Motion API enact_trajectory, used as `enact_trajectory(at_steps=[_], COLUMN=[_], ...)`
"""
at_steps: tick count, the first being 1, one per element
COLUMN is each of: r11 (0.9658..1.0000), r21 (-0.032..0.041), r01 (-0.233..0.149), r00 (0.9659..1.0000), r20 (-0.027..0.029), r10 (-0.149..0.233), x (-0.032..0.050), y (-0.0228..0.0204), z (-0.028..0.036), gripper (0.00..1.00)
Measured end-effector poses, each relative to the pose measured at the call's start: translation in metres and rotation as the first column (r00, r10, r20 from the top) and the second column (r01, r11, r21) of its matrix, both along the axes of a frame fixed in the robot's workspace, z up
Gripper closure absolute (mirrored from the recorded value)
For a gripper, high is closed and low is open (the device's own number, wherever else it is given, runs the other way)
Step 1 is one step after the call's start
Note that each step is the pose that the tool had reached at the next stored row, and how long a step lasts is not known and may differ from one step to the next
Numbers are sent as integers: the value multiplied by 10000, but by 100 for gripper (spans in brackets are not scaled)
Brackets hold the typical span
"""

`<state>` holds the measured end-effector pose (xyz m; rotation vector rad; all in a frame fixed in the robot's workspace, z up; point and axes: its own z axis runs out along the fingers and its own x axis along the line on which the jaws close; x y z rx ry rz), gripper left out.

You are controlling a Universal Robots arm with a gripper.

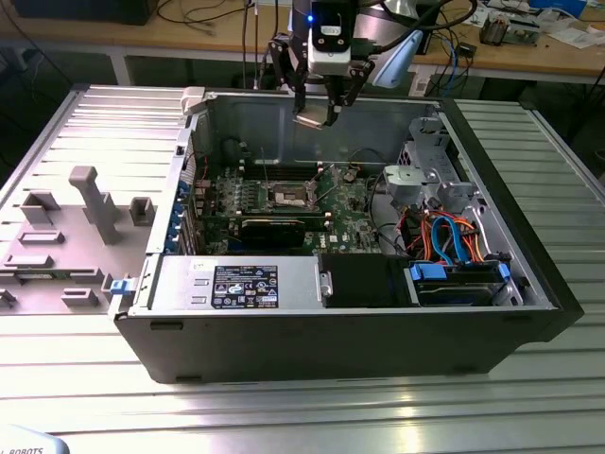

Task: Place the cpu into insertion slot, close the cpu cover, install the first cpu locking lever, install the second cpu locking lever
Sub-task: 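Place the cpu into insertion slot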

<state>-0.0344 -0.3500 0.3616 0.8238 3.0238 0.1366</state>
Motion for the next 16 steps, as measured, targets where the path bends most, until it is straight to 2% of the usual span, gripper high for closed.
enact_trajectory(at_steps=[6, 10, 14, 16], r11=[10000, 9986, 9928, 9874], r21=[0, 1, 0, -1], r01=[29, 529, 1199, 1584], r00=[10000, 9986, 9928, 9874], r20=[0, 0, 0, 0], r10=[-29, -529, -1199, -1584], x=[0, -1, -1, 0], y=[0, 0, 0, 0], z=[0, -4, -9, -11], gripper=[46, 46, 46, 46])
